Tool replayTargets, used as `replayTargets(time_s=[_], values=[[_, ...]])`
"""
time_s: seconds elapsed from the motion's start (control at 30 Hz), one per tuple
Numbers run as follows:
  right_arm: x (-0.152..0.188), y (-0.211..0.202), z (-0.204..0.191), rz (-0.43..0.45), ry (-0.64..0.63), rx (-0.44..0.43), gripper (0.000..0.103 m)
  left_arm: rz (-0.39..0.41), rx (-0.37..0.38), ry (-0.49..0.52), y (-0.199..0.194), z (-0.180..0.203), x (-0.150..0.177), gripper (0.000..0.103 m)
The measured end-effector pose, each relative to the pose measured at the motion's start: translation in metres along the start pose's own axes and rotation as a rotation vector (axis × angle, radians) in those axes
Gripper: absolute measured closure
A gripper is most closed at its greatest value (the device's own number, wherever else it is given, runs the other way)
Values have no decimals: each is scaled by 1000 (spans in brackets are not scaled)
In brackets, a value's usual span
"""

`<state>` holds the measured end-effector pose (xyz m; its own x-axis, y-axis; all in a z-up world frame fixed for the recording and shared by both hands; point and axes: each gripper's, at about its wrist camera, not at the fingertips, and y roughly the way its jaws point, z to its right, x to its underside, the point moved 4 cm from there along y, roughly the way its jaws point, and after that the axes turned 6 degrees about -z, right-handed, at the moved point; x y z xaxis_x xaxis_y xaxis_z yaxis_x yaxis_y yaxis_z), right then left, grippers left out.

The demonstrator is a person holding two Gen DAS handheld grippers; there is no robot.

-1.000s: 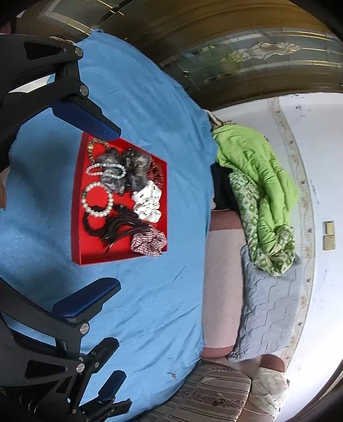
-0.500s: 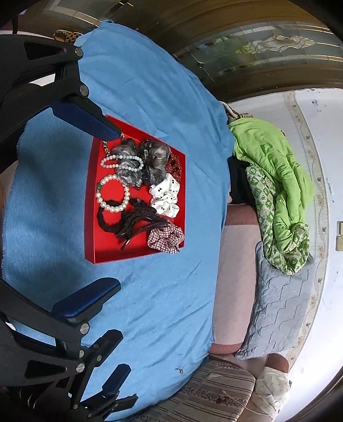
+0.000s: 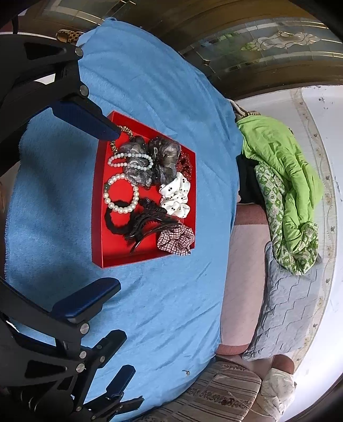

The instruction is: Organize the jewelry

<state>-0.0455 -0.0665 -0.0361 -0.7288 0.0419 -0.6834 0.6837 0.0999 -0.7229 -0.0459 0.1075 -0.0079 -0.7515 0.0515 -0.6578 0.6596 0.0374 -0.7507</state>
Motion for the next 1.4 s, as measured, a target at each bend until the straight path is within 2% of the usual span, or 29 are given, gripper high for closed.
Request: replayTargets(time_s=[0.63, 1.4], values=[[3, 5, -2, -12, -20, 21, 26, -59, 44, -10, 12, -1, 8, 0], [4, 4, -2, -10, -21, 29, 25, -80, 59, -14, 18, -1, 13, 0]])
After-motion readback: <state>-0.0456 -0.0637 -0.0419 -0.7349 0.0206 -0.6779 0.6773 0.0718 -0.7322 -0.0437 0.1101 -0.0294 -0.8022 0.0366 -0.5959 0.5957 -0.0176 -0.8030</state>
